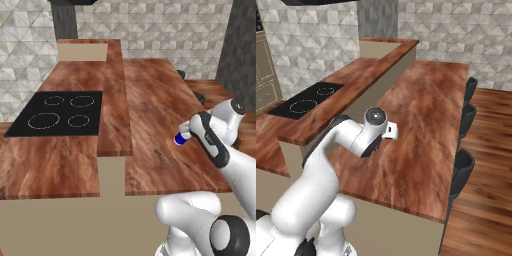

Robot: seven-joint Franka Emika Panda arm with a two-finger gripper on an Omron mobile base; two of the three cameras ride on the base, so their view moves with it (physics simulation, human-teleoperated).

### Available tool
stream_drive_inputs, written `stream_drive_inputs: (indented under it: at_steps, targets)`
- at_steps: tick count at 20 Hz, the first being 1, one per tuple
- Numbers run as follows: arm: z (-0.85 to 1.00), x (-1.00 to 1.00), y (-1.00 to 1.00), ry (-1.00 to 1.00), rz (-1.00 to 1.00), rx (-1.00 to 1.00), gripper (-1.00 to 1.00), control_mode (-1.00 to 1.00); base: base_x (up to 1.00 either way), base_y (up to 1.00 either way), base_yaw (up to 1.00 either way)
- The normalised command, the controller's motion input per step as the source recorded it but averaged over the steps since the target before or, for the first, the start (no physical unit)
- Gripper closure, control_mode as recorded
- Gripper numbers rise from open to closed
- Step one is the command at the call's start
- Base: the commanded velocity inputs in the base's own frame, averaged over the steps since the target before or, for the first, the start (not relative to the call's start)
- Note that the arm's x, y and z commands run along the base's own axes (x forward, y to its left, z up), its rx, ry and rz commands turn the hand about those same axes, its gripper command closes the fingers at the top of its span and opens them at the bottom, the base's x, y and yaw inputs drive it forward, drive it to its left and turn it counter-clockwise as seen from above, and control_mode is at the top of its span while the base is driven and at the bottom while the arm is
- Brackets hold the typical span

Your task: Move the drinks to the dining counter.

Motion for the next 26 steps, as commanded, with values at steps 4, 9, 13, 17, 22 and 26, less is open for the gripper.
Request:
stream_drive_inputs:
  at_steps: [4,9,13,17,22,26]
  targets:
    - [-0.28,0.45,0.00,0.10,0.00,0.00,1.00,-1.00,0.00,0.00,0.00]
    - [-0.26,0.42,0.00,0.09,0.00,-0.01,1.00,-1.00,0.00,0.00,0.00]
    - [-0.23,0.44,0.00,0.04,0.00,0.00,1.00,-1.00,0.00,0.00,0.00]
    - [-0.19,0.36,0.00,0.00,0.00,0.00,1.00,-1.00,0.00,0.00,0.00]
    - [-0.28,0.27,0.00,0.00,0.00,0.00,1.00,-1.00,0.00,0.00,0.00]
    - [-0.40,0.13,0.00,0.00,0.00,0.00,1.00,-1.00,0.00,0.00,0.00]
